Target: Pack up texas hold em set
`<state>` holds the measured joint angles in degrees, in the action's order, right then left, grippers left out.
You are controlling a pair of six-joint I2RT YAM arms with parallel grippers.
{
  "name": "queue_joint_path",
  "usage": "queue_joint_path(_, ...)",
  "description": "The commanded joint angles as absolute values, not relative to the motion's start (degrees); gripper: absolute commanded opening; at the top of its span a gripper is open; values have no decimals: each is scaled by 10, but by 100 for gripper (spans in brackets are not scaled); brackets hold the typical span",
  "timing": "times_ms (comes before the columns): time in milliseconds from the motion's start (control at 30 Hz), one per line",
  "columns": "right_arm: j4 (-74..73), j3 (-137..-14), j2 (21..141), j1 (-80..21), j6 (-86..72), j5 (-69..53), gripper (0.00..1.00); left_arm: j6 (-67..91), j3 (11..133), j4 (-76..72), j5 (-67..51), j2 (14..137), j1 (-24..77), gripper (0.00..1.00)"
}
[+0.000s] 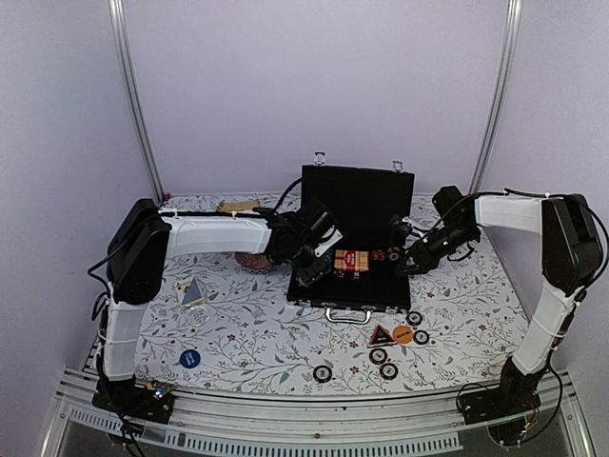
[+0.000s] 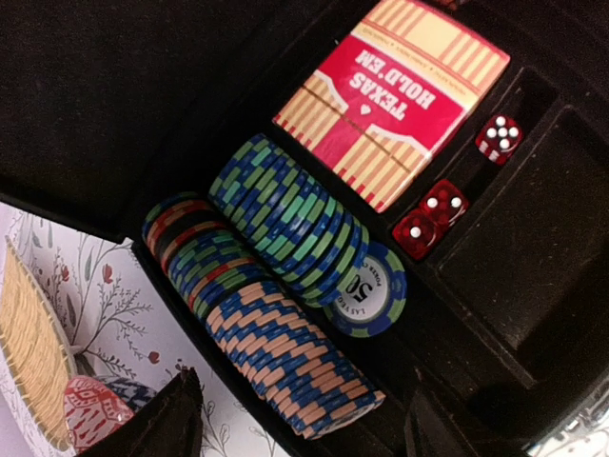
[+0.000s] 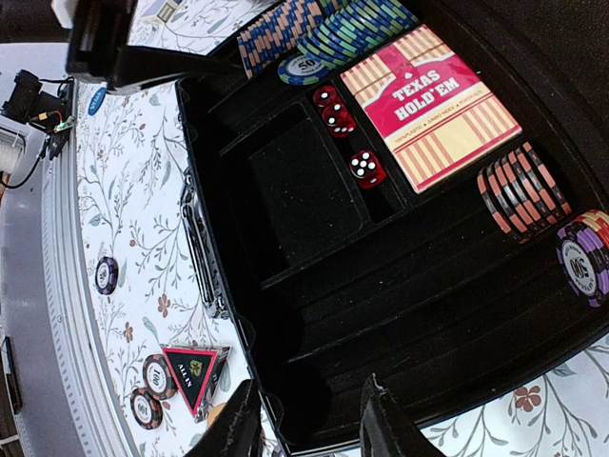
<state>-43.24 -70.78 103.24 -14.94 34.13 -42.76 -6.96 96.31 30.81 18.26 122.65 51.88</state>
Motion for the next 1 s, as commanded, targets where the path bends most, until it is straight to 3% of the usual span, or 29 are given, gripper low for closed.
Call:
queue_joint_path(0, -431, -700, 1037, -147, 349, -436, 37, -109, 992, 311, 188, 1259, 522, 73)
queue_joint_path(967, -435, -702, 1054, -147, 352, -431, 38, -185, 1109, 307, 255, 1355, 489, 72)
